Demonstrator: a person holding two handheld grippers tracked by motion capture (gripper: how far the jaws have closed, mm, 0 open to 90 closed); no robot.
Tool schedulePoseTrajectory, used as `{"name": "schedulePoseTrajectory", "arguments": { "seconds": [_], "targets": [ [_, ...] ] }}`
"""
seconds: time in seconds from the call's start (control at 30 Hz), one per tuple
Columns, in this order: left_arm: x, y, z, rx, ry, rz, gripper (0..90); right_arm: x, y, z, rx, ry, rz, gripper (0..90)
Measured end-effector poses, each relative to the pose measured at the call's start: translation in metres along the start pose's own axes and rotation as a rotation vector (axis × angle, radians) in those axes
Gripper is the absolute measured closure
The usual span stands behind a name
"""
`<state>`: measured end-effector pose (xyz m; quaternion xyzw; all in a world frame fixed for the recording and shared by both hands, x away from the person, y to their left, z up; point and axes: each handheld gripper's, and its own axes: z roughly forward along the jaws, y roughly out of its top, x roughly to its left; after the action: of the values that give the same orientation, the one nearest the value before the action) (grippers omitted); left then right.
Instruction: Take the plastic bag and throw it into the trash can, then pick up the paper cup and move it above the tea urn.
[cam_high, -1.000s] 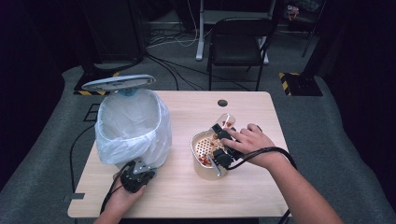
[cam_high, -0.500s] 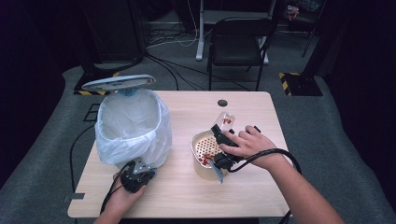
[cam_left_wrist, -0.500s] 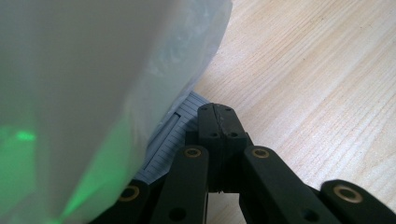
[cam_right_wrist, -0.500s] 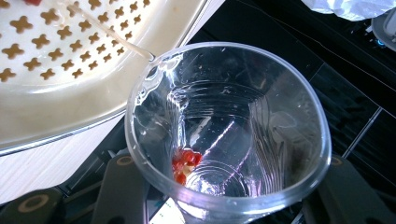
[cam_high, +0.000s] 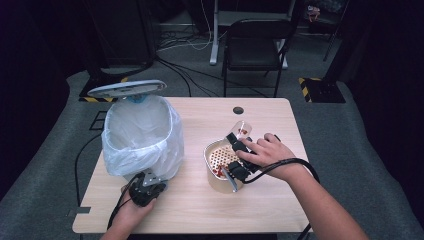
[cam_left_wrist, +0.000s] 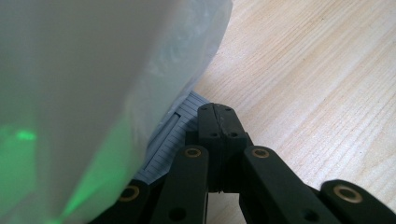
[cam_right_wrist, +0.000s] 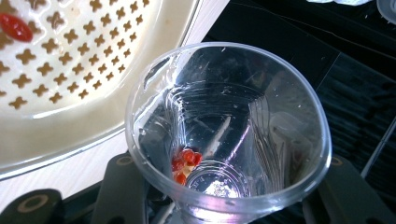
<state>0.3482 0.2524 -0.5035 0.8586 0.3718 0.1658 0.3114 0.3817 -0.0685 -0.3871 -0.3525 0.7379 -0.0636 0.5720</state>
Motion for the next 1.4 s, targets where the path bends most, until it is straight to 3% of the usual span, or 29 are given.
{"name": "schedulePoseTrajectory", "arguments": {
  "seconds": [0.13,0.2,0.27,0.3,0.33,0.4,0.57,0.83,0.97,1.23,1.4],
  "targets": [
    [0.000,0.000,0.000,-0.001,-0.001,0.000,90.0,-0.001,0.000,0.000,-0.002,-0.004,0.008,49.5],
    [-0.001,0.000,0.000,-0.002,-0.002,-0.012,90.0,-0.004,-0.003,0.000,-0.020,-0.003,0.057,49.4],
    [-0.001,0.000,0.000,-0.003,-0.001,-0.012,90.0,-0.008,-0.006,-0.002,-0.033,0.046,0.222,49.4],
    [-0.001,0.000,0.000,-0.003,-0.001,-0.012,90.0,-0.013,-0.010,-0.001,-0.065,0.071,0.303,49.4],
    [-0.001,0.000,0.000,-0.002,-0.001,-0.013,90.0,-0.018,-0.013,-0.001,-0.090,0.110,0.352,49.4],
    [-0.001,0.000,0.000,-0.003,-0.002,-0.013,90.0,-0.021,-0.018,-0.002,-0.126,0.114,0.541,49.4],
    [-0.001,-0.001,0.000,-0.007,-0.002,-0.012,90.0,-0.029,-0.029,-0.002,-0.187,0.170,0.728,49.4],
    [0.000,-0.001,0.001,-0.013,-0.003,-0.008,90.0,-0.039,-0.047,0.001,-0.324,0.285,1.105,49.4],
    [0.000,-0.001,0.001,-0.011,-0.002,-0.013,90.0,-0.046,-0.054,0.001,-0.397,0.323,1.262,49.4],
    [0.000,-0.001,0.000,-0.009,-0.002,-0.002,90.0,-0.067,-0.048,0.002,-0.508,0.346,1.392,49.4],
    [0.001,-0.001,0.001,-0.011,-0.002,0.001,90.0,-0.084,-0.039,0.002,-0.564,0.364,1.421,49.4]
  ]
}}
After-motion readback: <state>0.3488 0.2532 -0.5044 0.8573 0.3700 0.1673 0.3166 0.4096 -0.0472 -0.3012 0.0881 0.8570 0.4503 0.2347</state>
